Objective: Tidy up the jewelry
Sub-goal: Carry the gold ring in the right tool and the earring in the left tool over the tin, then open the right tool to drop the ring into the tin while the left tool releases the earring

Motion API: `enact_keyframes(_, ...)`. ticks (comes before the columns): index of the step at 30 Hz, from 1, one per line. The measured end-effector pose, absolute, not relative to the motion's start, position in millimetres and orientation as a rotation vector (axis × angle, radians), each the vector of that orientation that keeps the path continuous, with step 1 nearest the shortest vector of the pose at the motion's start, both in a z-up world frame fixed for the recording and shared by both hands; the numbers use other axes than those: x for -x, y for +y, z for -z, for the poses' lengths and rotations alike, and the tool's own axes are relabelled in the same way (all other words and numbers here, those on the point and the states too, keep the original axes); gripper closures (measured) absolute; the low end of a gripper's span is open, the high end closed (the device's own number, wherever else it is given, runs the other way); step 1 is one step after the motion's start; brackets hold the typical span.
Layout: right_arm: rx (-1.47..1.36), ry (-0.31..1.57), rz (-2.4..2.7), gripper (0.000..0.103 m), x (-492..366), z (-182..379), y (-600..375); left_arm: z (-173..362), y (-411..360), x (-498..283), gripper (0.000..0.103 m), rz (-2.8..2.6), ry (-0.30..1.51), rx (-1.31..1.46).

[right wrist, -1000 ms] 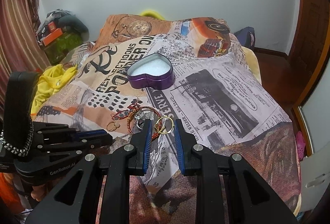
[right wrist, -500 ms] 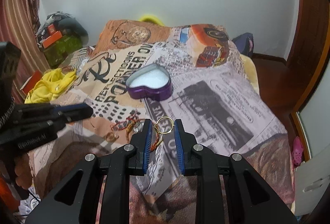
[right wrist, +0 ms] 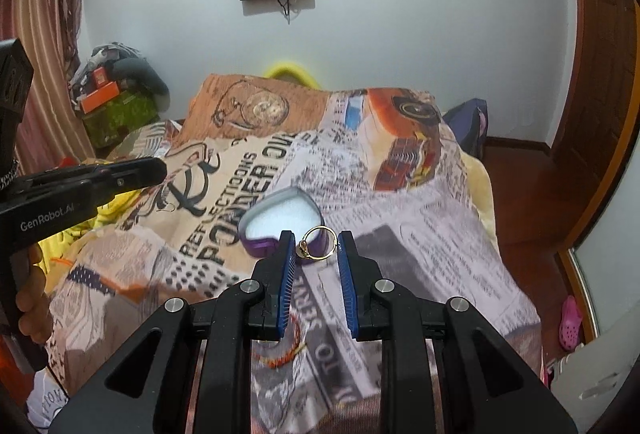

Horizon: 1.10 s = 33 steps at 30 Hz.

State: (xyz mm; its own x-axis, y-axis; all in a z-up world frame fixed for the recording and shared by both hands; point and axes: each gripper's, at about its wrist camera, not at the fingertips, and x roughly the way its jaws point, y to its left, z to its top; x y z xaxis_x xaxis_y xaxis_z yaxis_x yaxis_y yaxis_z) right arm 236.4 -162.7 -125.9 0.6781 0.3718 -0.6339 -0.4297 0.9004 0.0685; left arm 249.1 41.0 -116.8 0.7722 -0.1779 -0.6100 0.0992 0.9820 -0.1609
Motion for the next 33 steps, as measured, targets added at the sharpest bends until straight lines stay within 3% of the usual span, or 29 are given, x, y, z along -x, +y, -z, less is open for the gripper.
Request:
enact_keyframes(17, 0.124, 0.709, -0.496, 0.083, -278.4, 142.8, -126.4, 140.2, 39.2, -306.6, 0.095, 0.114, 0.709, 0.111)
enact_keyframes(33, 0.164, 0.863, -0.554, 0.083, -317.7, 181.4, -115.1, 183.5, 36.0, -344.8, 0.095, 0.203, 0.859, 0.125)
